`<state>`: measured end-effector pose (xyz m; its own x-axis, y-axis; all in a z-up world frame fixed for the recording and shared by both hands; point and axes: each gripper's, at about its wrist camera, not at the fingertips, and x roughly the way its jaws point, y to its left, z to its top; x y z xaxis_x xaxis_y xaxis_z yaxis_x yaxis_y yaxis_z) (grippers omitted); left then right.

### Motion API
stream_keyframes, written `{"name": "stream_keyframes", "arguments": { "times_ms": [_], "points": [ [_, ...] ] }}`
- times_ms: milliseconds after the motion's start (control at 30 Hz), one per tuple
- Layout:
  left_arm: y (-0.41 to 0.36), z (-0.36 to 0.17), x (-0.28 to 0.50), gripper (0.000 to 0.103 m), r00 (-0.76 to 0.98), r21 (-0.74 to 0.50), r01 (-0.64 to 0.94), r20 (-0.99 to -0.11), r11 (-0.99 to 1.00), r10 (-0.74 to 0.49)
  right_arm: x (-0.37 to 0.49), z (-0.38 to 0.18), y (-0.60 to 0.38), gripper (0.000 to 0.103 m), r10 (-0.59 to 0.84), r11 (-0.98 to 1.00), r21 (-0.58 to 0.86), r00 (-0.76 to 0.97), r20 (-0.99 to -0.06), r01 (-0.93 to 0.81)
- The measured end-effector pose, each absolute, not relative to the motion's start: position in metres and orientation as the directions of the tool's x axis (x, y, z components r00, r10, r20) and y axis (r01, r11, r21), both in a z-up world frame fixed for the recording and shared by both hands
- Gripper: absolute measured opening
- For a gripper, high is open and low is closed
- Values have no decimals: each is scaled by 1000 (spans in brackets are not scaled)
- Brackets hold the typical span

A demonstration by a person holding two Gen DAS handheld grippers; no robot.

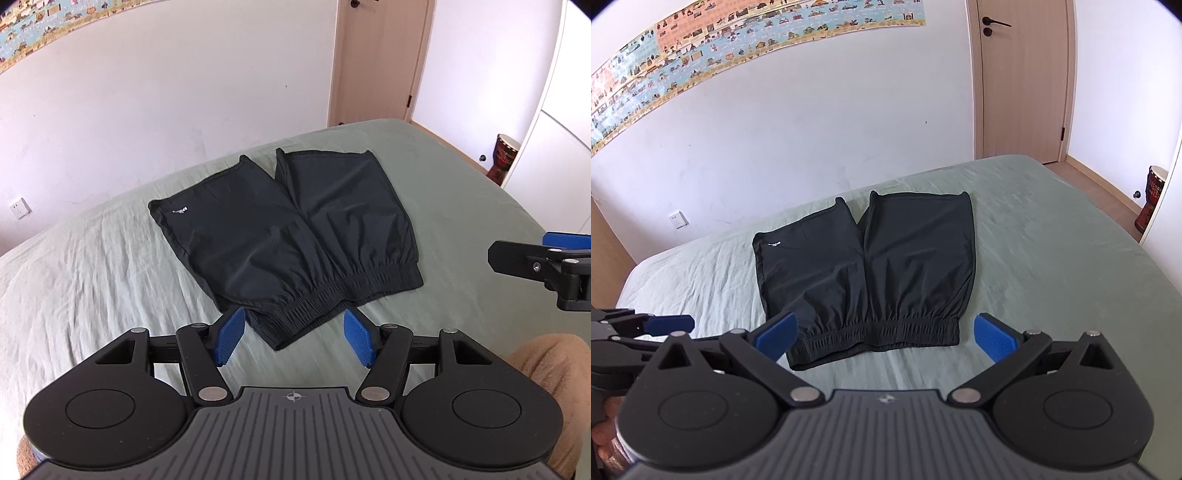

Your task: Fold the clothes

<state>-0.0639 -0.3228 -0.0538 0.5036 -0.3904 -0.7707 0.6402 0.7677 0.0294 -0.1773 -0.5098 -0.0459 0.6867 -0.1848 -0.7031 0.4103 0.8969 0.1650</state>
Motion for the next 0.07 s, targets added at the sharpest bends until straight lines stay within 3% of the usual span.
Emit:
{"name": "stream_keyframes", "arguments": {
  "times_ms": [67],
  "points": [
    [-323, -54, -63, 59, 500, 28, 642, -773, 767, -390, -176, -47, -509, 103, -187, 899, 159, 684, -705, 409]
  ]
}}
